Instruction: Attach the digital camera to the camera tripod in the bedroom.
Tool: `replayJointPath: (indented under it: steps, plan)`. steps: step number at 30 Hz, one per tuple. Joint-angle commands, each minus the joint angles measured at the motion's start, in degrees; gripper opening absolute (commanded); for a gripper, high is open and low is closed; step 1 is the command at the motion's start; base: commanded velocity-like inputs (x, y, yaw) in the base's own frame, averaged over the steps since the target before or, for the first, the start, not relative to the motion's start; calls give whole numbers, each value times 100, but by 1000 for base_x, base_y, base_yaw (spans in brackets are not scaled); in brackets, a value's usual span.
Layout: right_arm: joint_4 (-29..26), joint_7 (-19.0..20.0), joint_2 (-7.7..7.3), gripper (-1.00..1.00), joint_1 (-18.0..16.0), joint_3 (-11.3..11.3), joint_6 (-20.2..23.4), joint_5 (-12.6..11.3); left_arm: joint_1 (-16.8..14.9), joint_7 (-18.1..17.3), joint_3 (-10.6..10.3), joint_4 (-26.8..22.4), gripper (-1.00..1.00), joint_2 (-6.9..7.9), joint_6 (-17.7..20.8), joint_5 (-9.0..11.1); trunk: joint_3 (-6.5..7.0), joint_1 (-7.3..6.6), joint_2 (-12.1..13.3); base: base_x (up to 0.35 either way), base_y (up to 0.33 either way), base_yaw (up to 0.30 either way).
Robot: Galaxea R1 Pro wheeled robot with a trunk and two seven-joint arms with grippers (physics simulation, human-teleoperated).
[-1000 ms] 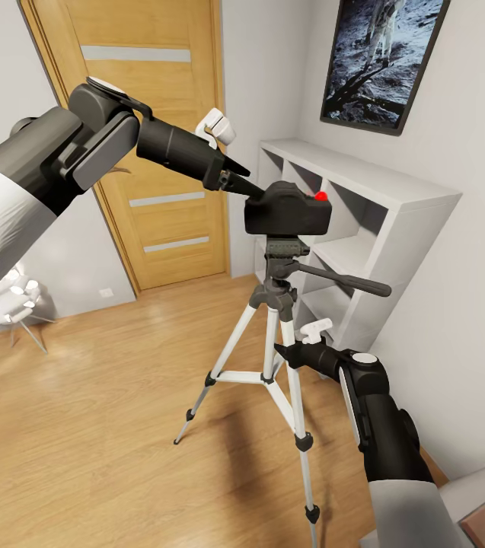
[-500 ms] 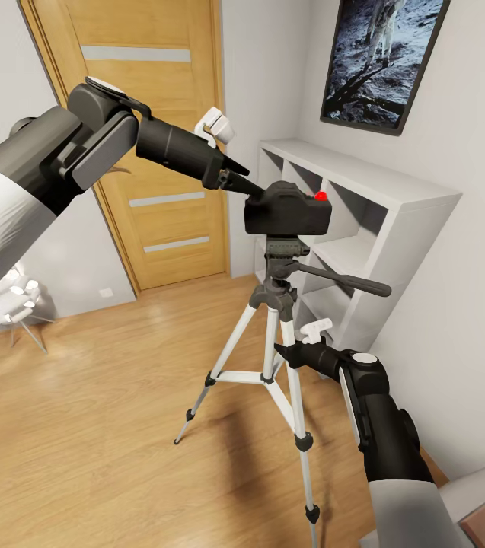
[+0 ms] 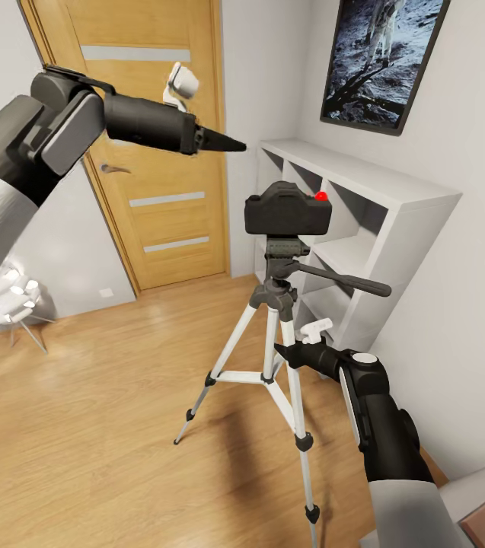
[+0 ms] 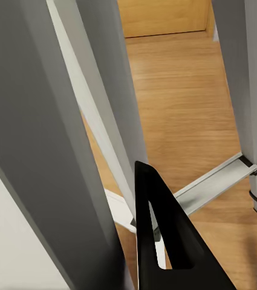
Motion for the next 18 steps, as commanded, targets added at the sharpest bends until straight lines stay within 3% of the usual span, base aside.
replayJointPath:
  steps: [1, 3, 5, 7, 9, 11, 14, 18]
  plan:
    - [412, 54, 5, -100, -7, -29, 52, 373, -11, 12, 67, 65, 100, 86, 40, 164, -12, 5, -9, 0, 0, 0]
    - [412, 56, 4, -100, -6, -29, 51, 373, -11, 24, 123, 124, 100, 192, 39, 270, -12, 5, -9, 0, 0, 0]
    - [412, 57, 5, -100, -6, -29, 49, 373, -5, 104, 181, 238, 100, 486, 43, 434, -12, 5, -9, 0, 0, 0]
    - [412, 58, 5, -100, -7, -29, 49, 373, 11, 180, 196, 321, 100, 662, 56, 485, -12, 5, -9, 0, 0, 0]
    - [412, 55, 5, -100, -5, -29, 48, 372, 75, 331, 211, 667, 100, 1024, 92, 570, -12, 5, -9, 0, 0, 0]
    - [412, 56, 5, -100, -4, -29, 48, 372, 224, 384, 211, 1108, 100, 1250, 144, 649, -12, 5, -9, 0, 0, 0]
    - [412, 55, 5, -100, -6, -29, 48, 373, 589, 416, 203, 1787, 100, 1375, 222, 772, -12, 5, -9, 0, 0, 0]
    - [412, 54, 4, -100, -6, -29, 48, 371, 1365, 467, 197, 2691, 100, 1280, 263, 881, -12, 5, -9, 0, 0, 0]
